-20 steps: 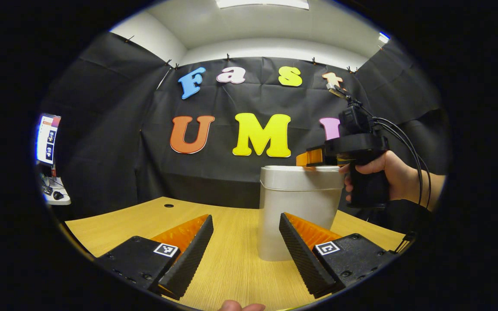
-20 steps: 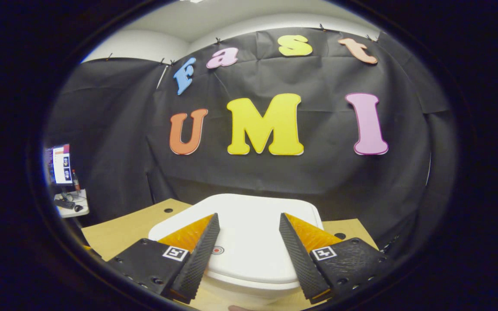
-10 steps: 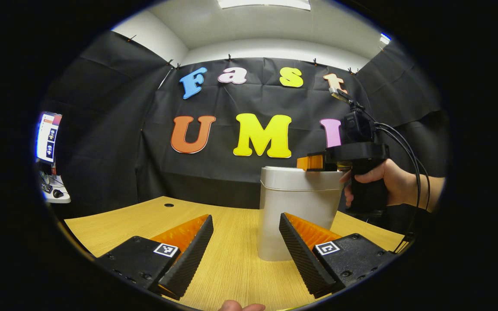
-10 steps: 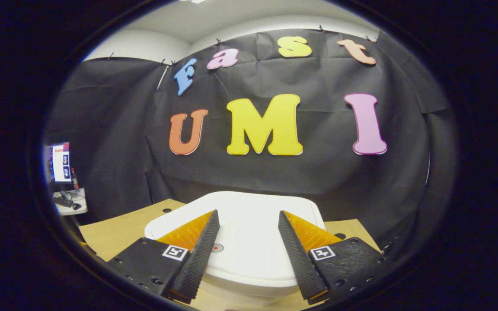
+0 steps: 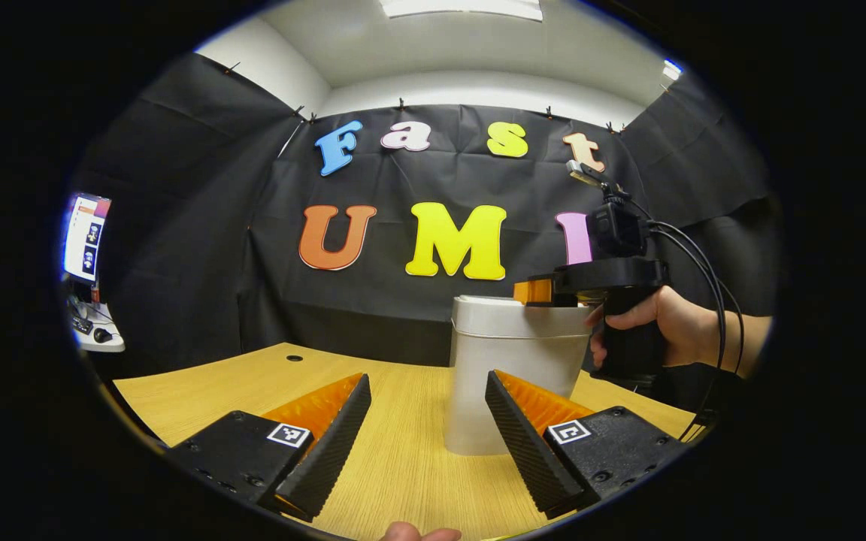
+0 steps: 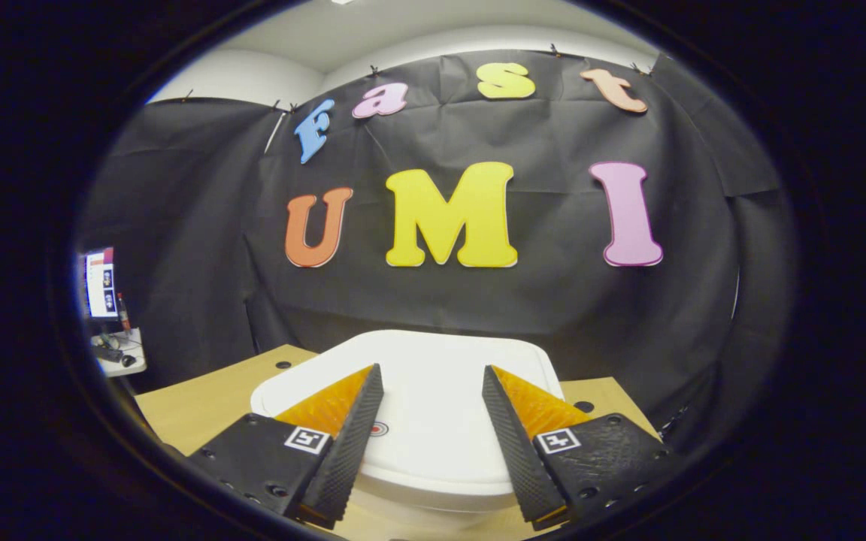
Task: Press the lid of the desktop garbage bin to open it, pick up the crumpled paper on the desktop and throw it into the bin, then pick up the pop can on the desktop and drop it into the bin, and finally close the garbage bin lid.
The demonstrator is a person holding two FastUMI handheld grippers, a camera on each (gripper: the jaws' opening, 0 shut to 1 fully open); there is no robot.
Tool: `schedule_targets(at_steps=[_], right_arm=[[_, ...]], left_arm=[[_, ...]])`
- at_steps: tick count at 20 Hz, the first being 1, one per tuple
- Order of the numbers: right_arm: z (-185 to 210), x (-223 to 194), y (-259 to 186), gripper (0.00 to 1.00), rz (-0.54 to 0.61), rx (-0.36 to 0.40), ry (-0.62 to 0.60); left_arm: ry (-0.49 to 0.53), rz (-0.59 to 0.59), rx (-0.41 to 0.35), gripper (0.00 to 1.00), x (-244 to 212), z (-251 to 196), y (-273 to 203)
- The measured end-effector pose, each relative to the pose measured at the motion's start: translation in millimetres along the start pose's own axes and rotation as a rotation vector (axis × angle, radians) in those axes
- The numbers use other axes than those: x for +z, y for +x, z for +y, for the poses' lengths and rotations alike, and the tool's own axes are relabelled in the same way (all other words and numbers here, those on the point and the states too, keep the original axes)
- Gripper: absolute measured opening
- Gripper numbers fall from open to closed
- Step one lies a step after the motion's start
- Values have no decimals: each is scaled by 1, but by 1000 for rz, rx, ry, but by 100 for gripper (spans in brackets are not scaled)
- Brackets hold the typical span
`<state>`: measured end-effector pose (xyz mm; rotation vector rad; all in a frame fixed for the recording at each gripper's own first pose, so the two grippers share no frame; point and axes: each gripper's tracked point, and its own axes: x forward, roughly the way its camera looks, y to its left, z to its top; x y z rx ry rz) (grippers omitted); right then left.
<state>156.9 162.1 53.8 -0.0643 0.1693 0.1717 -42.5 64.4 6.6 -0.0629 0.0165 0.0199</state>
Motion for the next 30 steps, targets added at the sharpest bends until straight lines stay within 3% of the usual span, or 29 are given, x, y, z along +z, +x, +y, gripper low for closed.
schedule_targets(at_steps=[5, 8, 11, 16, 20, 25, 28, 29, 30], right_arm=[[0, 9, -13, 82, -64, 15, 50], [-4, 10, -18, 93, -41, 33, 92], [-7, 12, -39, 94, -77, 50, 88], [-22, 12, -83, 94, -233, 41, 23], [-33, -2, -112, 94, -253, 37, 34], [-73, -34, -136, 94, -225, -61, 77], [-101, -48, -150, 94, -245, -178, 39], [-104, -50, -155, 92, -255, -195, 37], [-102, -53, -158, 95, -260, -192, 43]], left_arm=[[42, -2, 13, 99, 5, -3, 0], [36, 5, 13, 99, 6, -8, 5], [39, -9, 10, 99, 11, -16, 12], [67, -10, -2, 99, 17, -34, 27], [85, -34, -19, 99, 27, -49, 37], [79, -52, -29, 99, 37, -55, 43], [74, -45, -39, 98, 39, -59, 39], [72, -45, -39, 98, 41, -59, 36], [73, -53, -35, 98, 43, -58, 34]])
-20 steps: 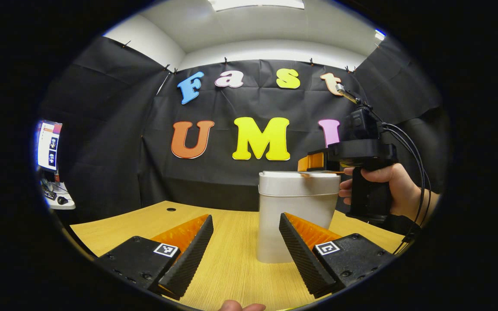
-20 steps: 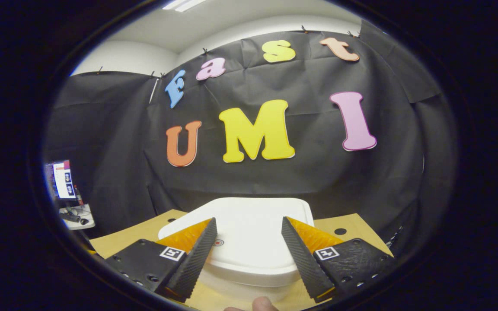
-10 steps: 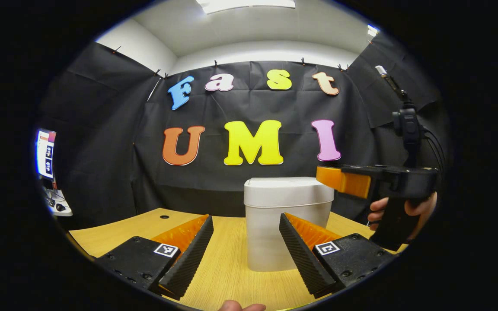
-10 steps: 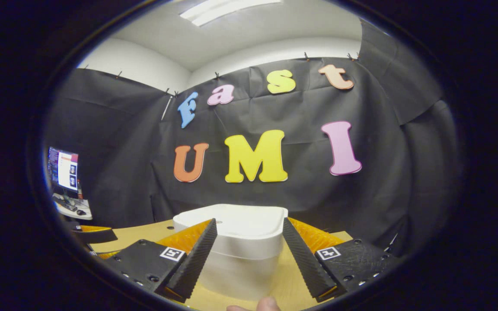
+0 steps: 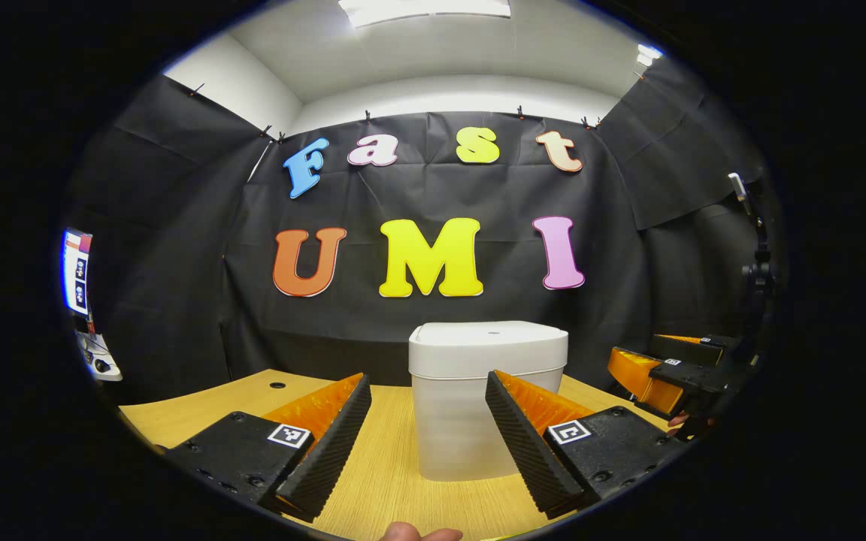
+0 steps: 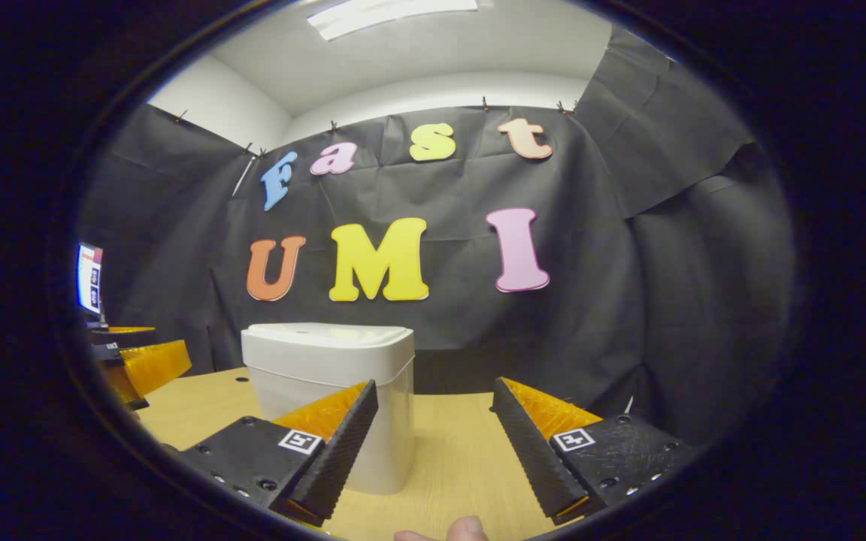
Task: Press the lid of the desktop garbage bin to open it, pick up the crumpled paper on the desktop and throw it into the bin, then pick up the pop can on the desktop and drop it into the bin, and finally close the garbage bin lid.
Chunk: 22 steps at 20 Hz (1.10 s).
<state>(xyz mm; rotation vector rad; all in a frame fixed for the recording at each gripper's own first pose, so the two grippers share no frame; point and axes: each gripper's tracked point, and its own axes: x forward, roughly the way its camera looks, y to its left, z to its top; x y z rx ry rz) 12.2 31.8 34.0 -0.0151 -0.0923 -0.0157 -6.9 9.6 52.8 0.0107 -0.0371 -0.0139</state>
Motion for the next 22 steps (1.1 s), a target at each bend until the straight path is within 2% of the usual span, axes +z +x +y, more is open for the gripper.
schedule_targets(at_steps=[4, 7, 8, 9, 22], right_arm=[[3, 6, -8, 95, -22, 6, 27], [6, 11, -12, 99, -42, 9, 17], [7, 12, -14, 92, -46, 7, 12], [8, 14, -15, 95, -49, 7, 9], [3, 2, -17, 95, -31, -43, -8]], left_arm=[[13, -23, 33, 98, 5, 10, -5], [31, -27, 33, 98, 7, 14, -7], [34, -28, 31, 98, 6, 15, -8], [34, -28, 34, 98, 6, 16, -8], [11, 3, 32, 98, -14, 14, -4]])
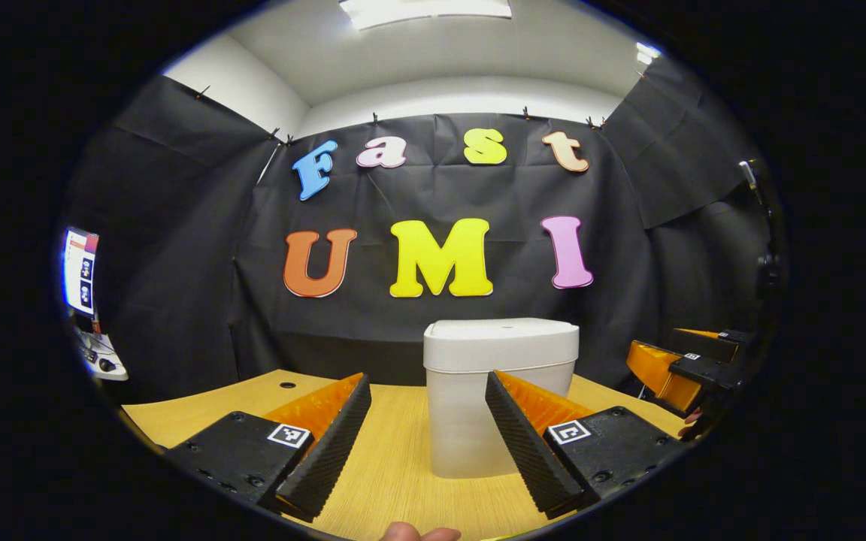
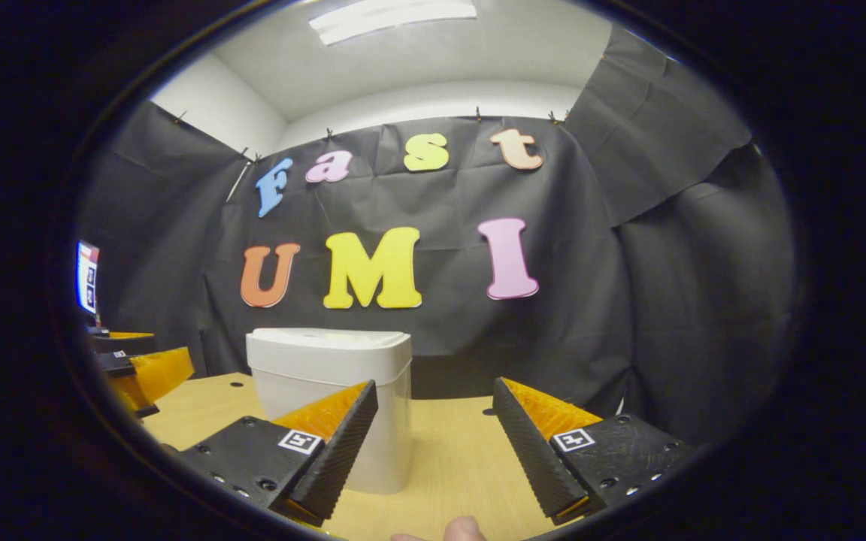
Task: Press the lid of the desktop garbage bin to open it, pick up the crumpled paper on the desktop and throw it into the bin, then pick up the pop can on the desktop and drop it into the bin, and finally close the garbage bin lid.
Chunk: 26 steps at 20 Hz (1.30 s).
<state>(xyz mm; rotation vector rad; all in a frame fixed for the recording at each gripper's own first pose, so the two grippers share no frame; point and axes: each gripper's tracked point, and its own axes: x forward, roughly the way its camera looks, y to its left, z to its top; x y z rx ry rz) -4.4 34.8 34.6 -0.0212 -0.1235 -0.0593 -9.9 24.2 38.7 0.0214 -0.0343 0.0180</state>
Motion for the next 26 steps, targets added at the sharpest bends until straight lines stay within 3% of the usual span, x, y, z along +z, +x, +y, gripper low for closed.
schedule_targets(at_steps=[26], right_arm=[[7, 2, -7, 95, -17, -7, -60]], left_arm=[[8, -15, 12, 98, -3, 1, -3]])
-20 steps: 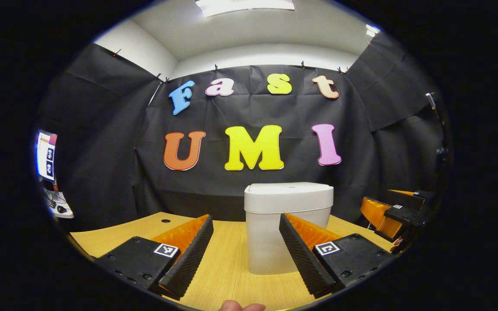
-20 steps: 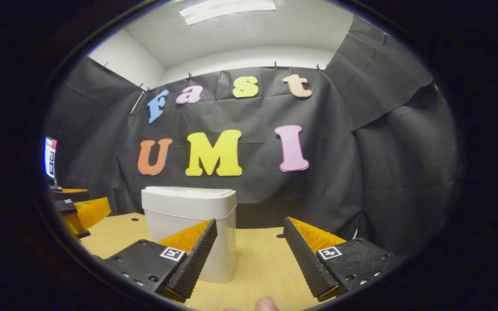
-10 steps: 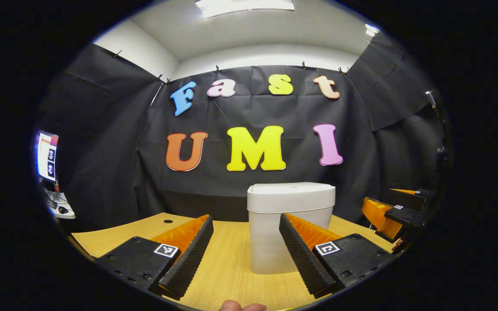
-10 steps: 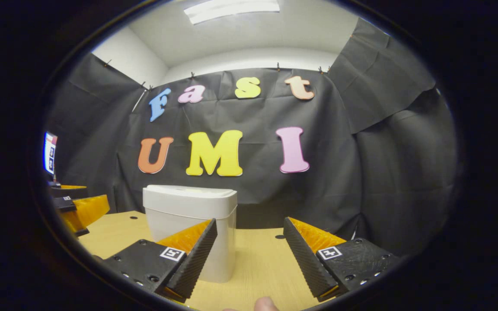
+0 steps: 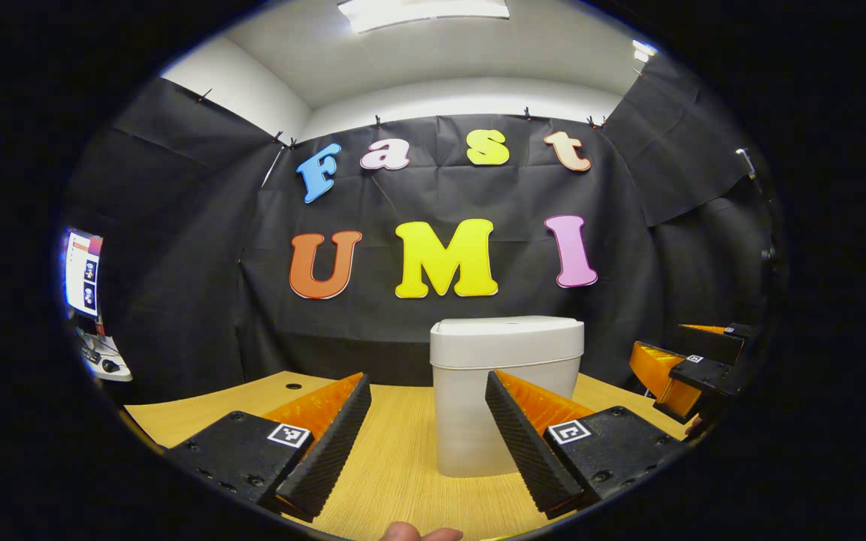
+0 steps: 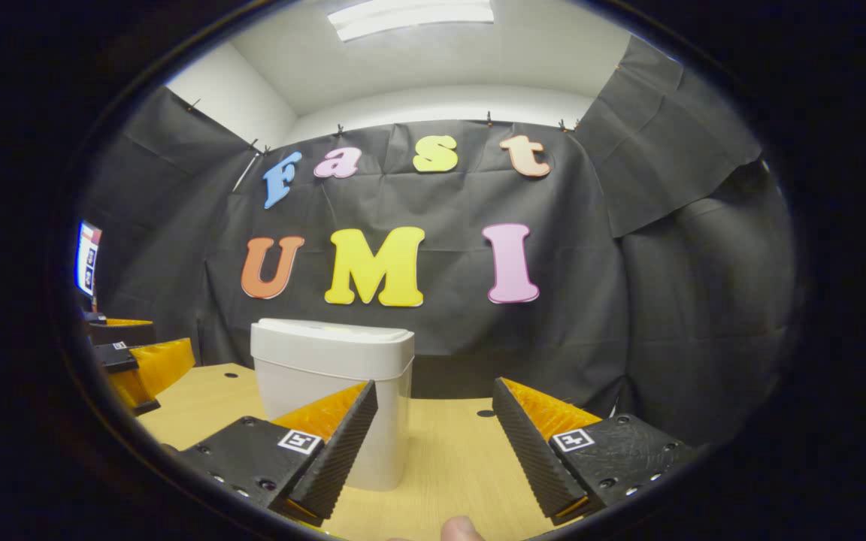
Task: Press the lid of the desktop garbage bin to open it, pick up the crumpled paper on the desktop and throw it into the bin, then pick up the pop can on the desktop and drop it into the bin, and finally close the garbage bin lid.
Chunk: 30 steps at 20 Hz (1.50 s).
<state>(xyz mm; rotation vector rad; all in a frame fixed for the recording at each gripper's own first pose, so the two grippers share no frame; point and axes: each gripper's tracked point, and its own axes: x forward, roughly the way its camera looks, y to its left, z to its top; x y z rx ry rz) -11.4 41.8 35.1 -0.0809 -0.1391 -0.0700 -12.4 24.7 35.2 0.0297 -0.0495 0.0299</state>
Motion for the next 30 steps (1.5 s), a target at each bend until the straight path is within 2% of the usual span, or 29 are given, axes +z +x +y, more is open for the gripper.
schedule_targets(at_steps=[30], right_arm=[[6, -7, -8, 93, 20, 9, 11]], left_arm=[[-6, -3, -2, 98, 4, 0, -4]])
